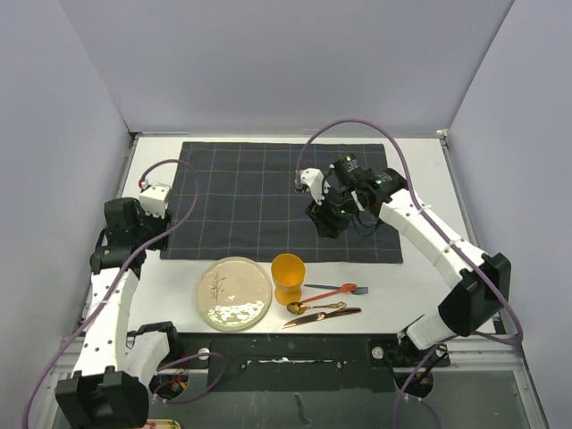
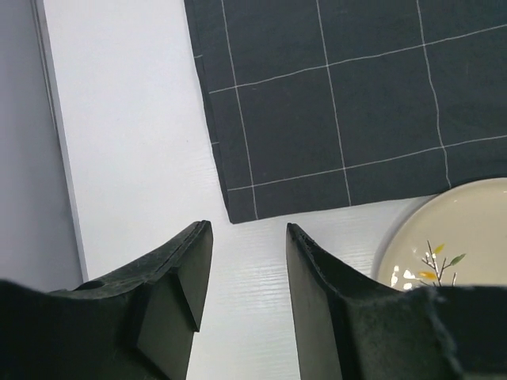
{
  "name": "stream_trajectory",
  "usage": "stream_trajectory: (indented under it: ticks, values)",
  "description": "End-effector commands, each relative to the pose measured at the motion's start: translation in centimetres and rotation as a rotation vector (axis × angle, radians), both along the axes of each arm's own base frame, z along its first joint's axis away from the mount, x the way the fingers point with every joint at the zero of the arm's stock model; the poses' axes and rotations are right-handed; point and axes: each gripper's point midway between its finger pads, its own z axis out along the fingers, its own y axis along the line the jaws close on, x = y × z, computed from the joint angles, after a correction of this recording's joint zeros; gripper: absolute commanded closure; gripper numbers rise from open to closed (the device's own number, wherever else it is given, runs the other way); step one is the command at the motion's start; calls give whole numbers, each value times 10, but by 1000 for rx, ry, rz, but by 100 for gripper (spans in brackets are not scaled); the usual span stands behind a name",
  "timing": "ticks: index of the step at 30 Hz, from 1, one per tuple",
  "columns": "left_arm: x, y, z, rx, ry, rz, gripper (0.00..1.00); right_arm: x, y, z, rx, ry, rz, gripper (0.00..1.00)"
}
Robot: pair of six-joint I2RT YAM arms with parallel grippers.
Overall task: Set the dinner table for one person
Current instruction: Pick up the cup at the center of the board.
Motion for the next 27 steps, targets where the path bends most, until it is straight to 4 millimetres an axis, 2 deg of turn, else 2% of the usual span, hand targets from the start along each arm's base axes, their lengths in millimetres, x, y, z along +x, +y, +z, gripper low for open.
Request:
stream_trajectory:
  ticks: [1,8,12,18,27]
  values:
    - [-7,1,13,-5,-56,26,58,-9,10,27,66,-82,56,59]
    - [-17,11,12,42,-35,65,55,-41,26,22,78,-9,134,57]
    - [-21,20,21,75,-68,111,55,-53,37,16,53,-6,181,57]
    - [-29,30,36,111,-114,167,54,-62,53,16,40,-5,228,58]
    - [-31,28,32,100,-106,164,54,-61,70,5,10,-2,259,59]
